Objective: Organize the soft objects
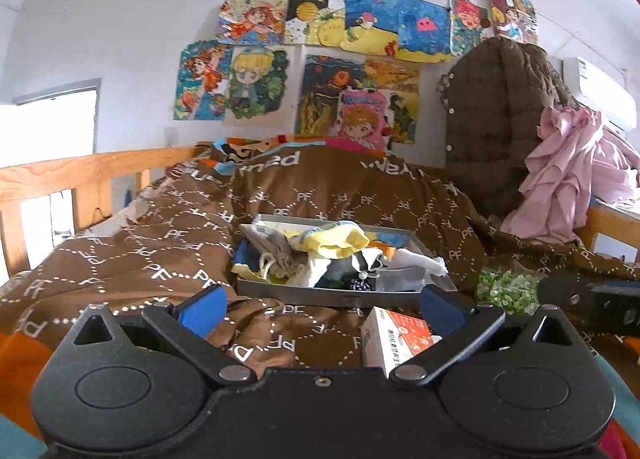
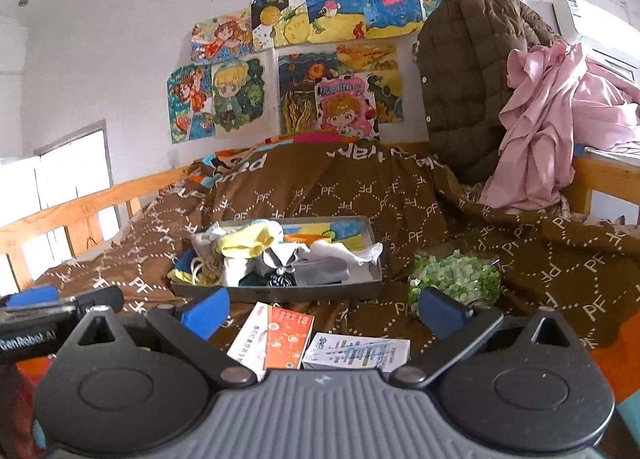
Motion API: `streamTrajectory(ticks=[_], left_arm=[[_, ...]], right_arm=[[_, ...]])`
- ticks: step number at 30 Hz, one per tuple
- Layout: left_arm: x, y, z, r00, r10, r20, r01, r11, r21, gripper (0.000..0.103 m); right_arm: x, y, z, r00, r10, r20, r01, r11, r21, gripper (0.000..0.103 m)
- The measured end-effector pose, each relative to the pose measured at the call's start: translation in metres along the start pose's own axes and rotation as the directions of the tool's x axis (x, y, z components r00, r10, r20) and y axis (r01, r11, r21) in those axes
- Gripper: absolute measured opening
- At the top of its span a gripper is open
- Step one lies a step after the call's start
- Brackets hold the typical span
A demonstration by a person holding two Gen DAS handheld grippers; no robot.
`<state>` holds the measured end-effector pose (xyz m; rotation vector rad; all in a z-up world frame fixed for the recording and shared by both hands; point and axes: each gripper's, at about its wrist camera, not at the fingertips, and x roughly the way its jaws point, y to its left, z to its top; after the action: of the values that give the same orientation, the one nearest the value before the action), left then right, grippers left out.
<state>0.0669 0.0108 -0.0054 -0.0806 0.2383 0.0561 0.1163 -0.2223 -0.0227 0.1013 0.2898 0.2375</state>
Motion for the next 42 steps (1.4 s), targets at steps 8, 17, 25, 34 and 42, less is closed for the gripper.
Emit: streamTrajectory(ticks=[8,17,25,34,42], left_arm=[[0.014,0.022,-0.014,0.998,0.033,-0.046,-0.034,0.999,-0.023,0.102],[0.019,0.042,-0.031,0.992,0.104,-0.069,-0.106,0.994,-0.038,0.102],[0.017,0.03,-0.04,0.994,0.082,-0.073,-0.081,0.997,0.01,0.102],[0.018,0.039,-0.044,0.995,0.074,-0.07,-0.074,0.997,-0.001,0.102],[0.017,0.044,-0.048,0.996,0.048,-0.081,-0.05,0.998,-0.025,0.102]], right_arm=[[0.019,0.0,-0.017,0.998,-0.019,-0.053,0.021,1.0,0.022,0.103],[0.018,0.008,-0.028,0.999,0.011,-0.035,-0.012,1.0,-0.026,0.103],[0.027,0.01,-0.035,0.999,-0.028,-0.038,0.027,0.999,-0.031,0.103],[0.035,0.008,-0.044,0.998,0.002,-0.068,-0.002,1.0,0.01,0.103],[0.04,0.01,-0.049,0.998,-0.004,-0.067,0.005,1.0,0.011,0.103]])
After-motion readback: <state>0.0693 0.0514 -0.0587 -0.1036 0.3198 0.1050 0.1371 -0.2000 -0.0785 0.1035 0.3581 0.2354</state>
